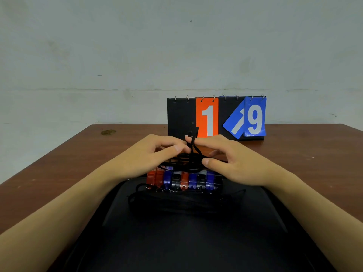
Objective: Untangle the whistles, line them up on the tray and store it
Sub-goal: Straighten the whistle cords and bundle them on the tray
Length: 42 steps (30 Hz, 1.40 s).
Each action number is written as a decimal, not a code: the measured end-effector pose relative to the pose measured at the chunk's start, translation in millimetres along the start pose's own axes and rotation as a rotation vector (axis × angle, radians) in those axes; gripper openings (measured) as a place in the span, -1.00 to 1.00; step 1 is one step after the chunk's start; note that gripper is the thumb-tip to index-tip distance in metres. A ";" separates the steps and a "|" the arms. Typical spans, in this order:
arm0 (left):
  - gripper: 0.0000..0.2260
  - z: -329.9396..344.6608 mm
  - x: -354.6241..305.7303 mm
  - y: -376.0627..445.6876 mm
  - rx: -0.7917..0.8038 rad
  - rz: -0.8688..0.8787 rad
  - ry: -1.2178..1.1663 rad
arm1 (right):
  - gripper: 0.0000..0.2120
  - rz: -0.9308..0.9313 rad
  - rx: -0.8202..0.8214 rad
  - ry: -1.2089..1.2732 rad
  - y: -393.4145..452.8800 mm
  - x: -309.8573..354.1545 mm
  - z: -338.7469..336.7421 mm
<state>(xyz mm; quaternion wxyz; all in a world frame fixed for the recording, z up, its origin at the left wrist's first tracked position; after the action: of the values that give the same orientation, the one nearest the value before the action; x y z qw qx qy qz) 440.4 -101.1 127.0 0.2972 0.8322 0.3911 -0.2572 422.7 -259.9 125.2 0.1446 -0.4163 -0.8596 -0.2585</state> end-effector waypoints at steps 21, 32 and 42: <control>-0.74 -51.0 36.3 -1.9 -0.359 -0.187 -0.154 | -0.53 0.344 -0.235 -0.126 -3.6 -58.8 -37.5; -0.69 -43.5 21.5 4.7 -0.277 -0.070 -0.959 | -0.75 0.292 -0.319 -0.232 -2.4 -54.2 -44.9; -0.59 -16.3 -0.1 5.9 -0.048 -0.003 -1.049 | -0.57 0.008 0.017 -0.102 5.8 -8.5 6.3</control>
<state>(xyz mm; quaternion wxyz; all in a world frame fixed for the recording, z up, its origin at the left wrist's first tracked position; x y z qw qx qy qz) 448.2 -92.8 140.1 0.4718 0.5838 0.1967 -0.6308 432.3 -258.8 117.9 0.1054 -0.4311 -0.8664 -0.2290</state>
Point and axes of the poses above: each hand's wrist, its own y-axis towards the middle knuckle, its own z-axis out of the palm, x = y × z, the point moved 9 cm from there along y, towards the middle knuckle, and after that the axes turned 1 degree about -x, right-handed, at the moved point
